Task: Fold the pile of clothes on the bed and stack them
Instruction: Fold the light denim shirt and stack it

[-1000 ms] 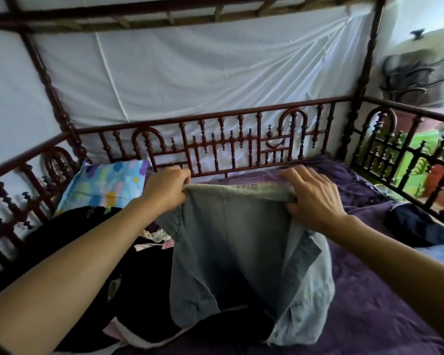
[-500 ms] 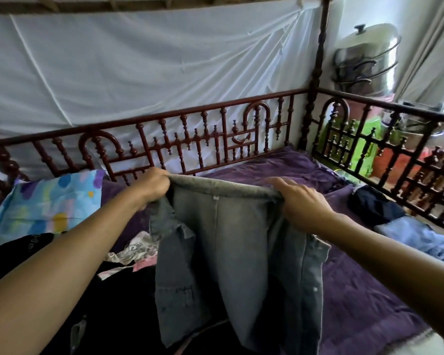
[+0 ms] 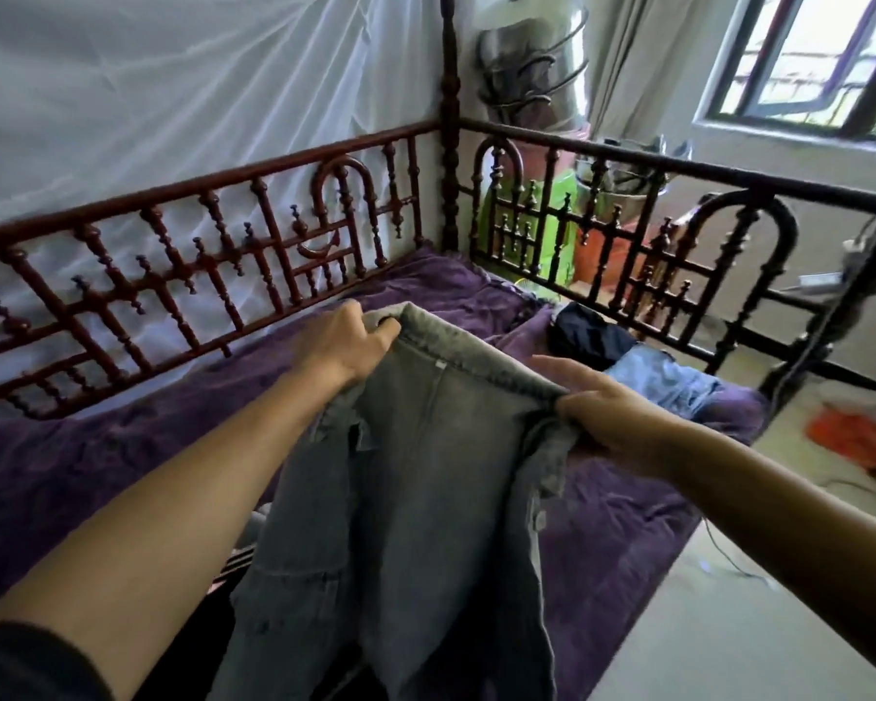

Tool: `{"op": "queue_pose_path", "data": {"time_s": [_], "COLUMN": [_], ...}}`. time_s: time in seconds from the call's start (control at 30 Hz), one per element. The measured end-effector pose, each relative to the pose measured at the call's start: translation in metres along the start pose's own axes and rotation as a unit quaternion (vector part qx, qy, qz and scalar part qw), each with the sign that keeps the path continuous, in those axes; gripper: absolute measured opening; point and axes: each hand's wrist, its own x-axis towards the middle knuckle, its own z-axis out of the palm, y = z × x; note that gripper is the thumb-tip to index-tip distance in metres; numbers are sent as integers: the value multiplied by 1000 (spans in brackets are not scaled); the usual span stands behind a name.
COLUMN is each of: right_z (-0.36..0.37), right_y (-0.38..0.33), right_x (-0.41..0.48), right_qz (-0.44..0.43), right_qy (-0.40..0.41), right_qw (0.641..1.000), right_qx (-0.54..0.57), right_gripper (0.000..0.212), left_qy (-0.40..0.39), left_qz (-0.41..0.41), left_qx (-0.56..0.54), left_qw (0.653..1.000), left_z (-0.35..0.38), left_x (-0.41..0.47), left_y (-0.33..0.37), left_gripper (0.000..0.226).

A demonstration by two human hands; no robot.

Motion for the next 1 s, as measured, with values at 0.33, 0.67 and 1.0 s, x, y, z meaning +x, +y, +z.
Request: {"op": "queue_pose_path", "data": {"time_s": [0.33, 0.67, 1.0], "right_z": [-164, -330, -289], "right_y": [87, 267, 294], "right_x": [161, 354, 446], "right_qz": [165, 347, 35], "right_qy": [218, 268, -86], "right_qw": [922, 887, 718], "right_qx": [276, 147, -690], "right_gripper": [34, 19, 46], "left_qy": [-115, -236, -267], "left_qz": [-53, -177, -384], "left_qx": [-125, -195, -25], "left_qw": [984, 935, 883], "left_z": [197, 429, 415], "left_x": [127, 187, 50], "left_y": [167, 188, 35], "left_gripper": [61, 37, 14]}}
